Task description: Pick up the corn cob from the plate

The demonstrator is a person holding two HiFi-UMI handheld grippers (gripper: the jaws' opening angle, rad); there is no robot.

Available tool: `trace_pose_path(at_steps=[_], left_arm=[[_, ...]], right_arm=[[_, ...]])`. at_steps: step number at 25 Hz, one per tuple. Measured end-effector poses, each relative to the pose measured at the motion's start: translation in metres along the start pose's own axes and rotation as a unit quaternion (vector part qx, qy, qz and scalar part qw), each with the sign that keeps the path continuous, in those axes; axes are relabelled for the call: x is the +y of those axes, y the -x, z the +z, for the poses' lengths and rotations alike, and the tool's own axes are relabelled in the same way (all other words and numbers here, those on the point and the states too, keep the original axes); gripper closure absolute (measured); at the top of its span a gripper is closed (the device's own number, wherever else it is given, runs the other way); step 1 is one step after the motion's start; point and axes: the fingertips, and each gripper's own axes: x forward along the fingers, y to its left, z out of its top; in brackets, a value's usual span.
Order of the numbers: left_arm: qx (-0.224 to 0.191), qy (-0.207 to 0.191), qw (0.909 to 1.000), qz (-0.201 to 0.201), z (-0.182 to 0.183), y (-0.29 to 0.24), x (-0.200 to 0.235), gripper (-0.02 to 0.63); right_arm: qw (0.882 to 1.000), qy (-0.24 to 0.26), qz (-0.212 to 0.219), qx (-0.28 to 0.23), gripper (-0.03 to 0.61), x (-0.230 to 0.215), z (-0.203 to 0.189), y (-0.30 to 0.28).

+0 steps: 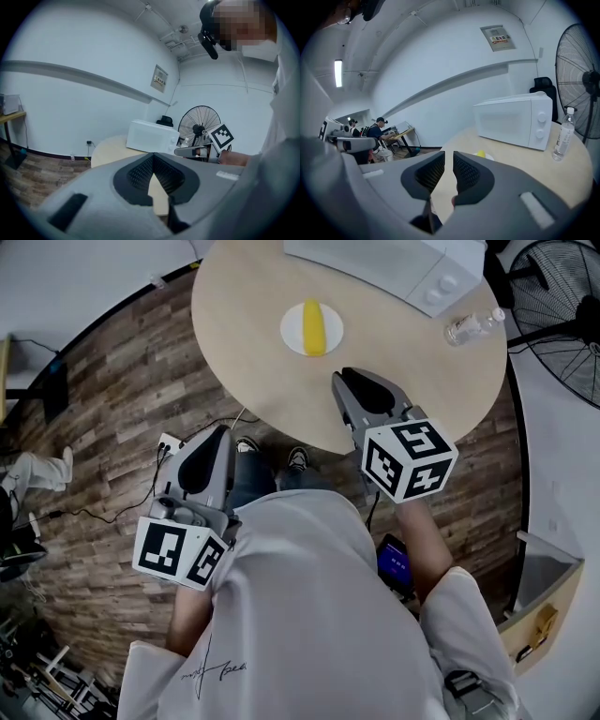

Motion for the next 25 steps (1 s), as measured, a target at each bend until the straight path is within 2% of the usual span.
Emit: trace_pose_path(at_steps=[4, 8, 20, 25], left_arm=[[0.004, -0.002, 1.0000, 0.001, -0.003, 0.001, 0.000, 0.622], [0.006, -0.021, 0.9998, 0.001, -0.003, -0.004, 0.001, 0.623], [-0.007, -0.015, 0.9997, -0.020, 0.011, -0.015, 0.013, 0.622], [-0.011, -0.026, 0.9994, -0.018, 0.020, -0.020, 0.023, 0.621]], right_arm=[[1.000, -0.007, -0.012, 0.001, 0.505, -0.006, -0.005, -0.008], [0.999, -0.009, -0.033, -0.002, 0.503, -0.016, -0.009, -0.018], [0.998, -0.014, -0.064, 0.009, 0.472, -0.026, -0.004, -0.043], [0.997, -0.015, -0.076, 0.017, 0.462, -0.030, 0.002, -0.063]])
